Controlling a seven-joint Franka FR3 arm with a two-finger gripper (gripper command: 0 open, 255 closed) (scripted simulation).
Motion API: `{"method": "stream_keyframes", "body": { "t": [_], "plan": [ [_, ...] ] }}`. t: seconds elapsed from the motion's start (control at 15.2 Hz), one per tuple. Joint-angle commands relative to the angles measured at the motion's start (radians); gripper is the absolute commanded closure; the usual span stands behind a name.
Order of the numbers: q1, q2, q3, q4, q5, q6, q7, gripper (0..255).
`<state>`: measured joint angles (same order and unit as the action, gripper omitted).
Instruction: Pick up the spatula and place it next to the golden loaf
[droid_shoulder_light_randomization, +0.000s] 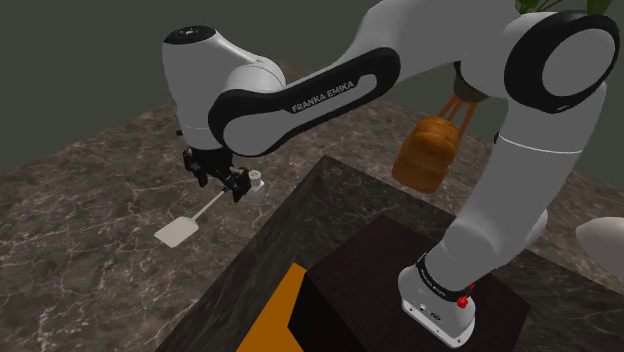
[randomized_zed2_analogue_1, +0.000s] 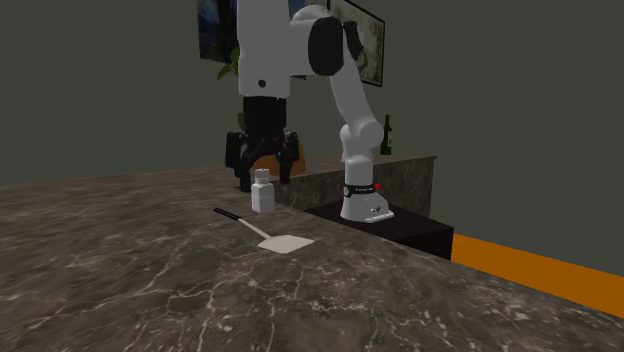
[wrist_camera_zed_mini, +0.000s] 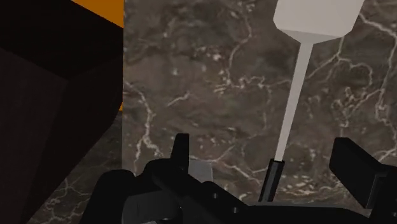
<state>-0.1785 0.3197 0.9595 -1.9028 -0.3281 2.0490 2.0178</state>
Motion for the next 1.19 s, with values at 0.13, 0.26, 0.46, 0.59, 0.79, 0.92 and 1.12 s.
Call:
{"method": "stream_keyframes", "body": {
  "t": [0.13, 0.26, 0.46, 0.59, 0.79, 0.92, 1.12],
  "plan": [
    [0.118, 0.135, -0.095, 0.14, -0.117, -0.047, 0.156, 0],
    [0.121, 0.146, -0.104, 0.127, -0.128, -0.026, 0.163, 0],
    [0.127, 0.164, -0.116, 0.11, -0.146, 0.004, 0.174, 0],
    [0.133, 0.181, -0.127, 0.097, -0.163, 0.029, 0.184, 0],
    [0.133, 0.181, -0.127, 0.097, -0.163, 0.029, 0.184, 0],
    [0.133, 0.181, -0.127, 0.097, -0.163, 0.029, 0.184, 0],
    [0.133, 0.181, -0.127, 0.097, -0.163, 0.029, 0.184, 0]
  ]
}}
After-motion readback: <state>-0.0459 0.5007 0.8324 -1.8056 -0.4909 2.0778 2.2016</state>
